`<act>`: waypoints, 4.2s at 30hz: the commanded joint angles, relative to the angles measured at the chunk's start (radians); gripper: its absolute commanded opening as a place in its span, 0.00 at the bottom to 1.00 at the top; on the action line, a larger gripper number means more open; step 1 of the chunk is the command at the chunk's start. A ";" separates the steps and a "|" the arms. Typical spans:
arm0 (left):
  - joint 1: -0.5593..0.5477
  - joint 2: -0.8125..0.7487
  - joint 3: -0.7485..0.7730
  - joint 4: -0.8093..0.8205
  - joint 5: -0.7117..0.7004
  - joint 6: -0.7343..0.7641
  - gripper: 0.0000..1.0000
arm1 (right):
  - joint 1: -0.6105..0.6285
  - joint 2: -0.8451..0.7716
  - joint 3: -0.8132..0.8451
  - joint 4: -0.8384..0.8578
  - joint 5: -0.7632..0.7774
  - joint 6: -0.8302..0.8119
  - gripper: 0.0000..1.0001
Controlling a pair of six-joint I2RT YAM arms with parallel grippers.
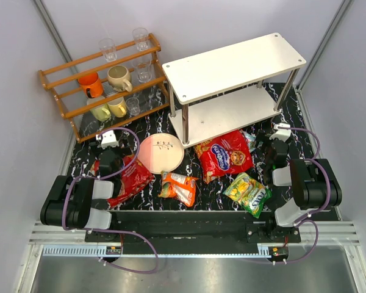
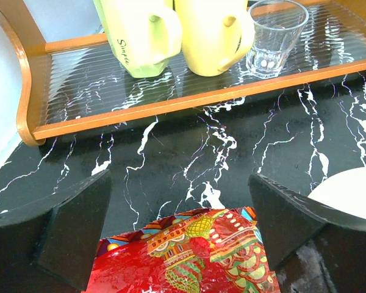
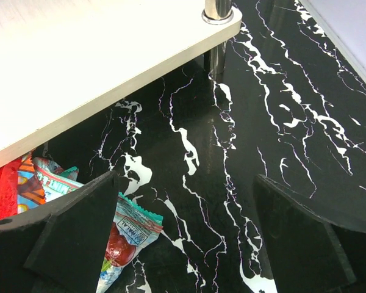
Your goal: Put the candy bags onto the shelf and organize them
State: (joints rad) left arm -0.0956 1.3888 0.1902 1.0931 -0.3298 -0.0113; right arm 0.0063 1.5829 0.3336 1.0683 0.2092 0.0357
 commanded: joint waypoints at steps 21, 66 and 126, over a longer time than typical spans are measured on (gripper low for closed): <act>-0.064 -0.365 0.331 -0.788 -0.350 -0.312 0.99 | 0.000 -0.417 0.258 -0.654 0.214 0.203 1.00; -0.372 -0.689 0.334 -1.316 0.265 -0.644 0.99 | -0.002 -0.536 0.129 -1.139 -0.501 0.670 0.00; -0.447 -0.735 0.293 -1.312 0.275 -0.670 0.99 | 0.228 -0.664 0.610 -1.760 -0.454 0.423 0.00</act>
State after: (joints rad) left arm -0.5396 0.6693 0.4965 -0.2607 -0.0631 -0.6750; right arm 0.2333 0.8486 0.8867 -0.6323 -0.6212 0.4965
